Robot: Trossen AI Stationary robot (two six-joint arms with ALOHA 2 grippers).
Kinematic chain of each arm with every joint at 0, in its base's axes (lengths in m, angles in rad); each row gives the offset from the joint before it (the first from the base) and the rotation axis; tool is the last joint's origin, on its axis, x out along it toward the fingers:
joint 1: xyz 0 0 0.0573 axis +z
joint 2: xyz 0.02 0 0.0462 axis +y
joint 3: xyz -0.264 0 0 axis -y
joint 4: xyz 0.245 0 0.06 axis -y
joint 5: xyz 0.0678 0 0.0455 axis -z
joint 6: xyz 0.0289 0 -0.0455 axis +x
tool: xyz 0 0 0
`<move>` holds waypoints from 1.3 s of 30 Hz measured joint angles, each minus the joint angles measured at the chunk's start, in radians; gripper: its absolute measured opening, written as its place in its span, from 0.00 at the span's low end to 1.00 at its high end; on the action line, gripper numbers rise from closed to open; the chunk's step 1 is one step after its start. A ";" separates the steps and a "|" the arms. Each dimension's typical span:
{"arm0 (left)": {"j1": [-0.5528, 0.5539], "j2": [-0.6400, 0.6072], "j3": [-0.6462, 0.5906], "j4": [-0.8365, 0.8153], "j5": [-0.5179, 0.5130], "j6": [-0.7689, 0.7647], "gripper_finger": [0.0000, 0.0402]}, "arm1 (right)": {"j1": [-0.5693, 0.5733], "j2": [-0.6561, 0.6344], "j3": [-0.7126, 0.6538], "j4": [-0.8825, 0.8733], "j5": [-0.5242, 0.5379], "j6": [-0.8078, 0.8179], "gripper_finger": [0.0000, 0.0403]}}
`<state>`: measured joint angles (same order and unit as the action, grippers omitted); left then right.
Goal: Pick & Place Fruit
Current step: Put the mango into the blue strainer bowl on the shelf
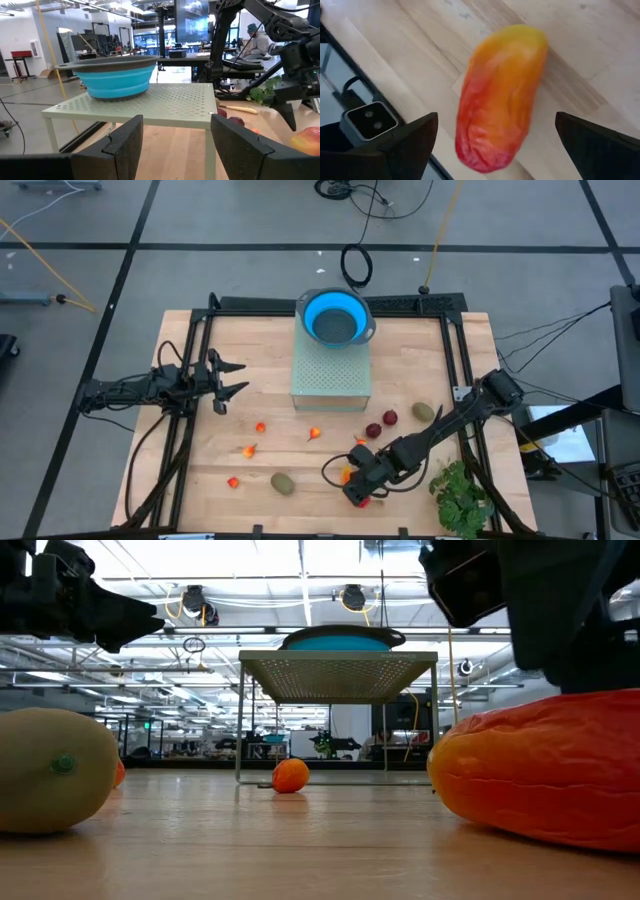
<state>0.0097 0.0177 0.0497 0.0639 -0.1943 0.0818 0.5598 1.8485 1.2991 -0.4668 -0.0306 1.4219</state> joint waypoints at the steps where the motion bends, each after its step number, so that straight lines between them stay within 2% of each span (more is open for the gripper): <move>1: 0.000 0.000 0.000 0.000 0.000 0.000 0.58 | -0.004 0.005 0.000 0.005 0.000 -0.005 0.98; 13: 0.000 0.000 0.000 0.000 0.000 0.000 0.58 | -0.016 0.087 0.002 0.044 -0.025 -0.032 0.98; 22: 0.001 0.000 0.000 0.000 0.001 0.000 0.58 | -0.015 0.091 0.002 0.043 0.020 -0.048 0.98; 39: 0.001 0.000 0.000 0.000 0.001 0.000 0.58 | -0.006 0.092 0.001 0.043 0.034 -0.062 0.98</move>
<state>0.0105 0.0174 0.0498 0.0643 -0.1936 0.0818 0.5541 1.9408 1.3003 -0.4236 0.0032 1.3598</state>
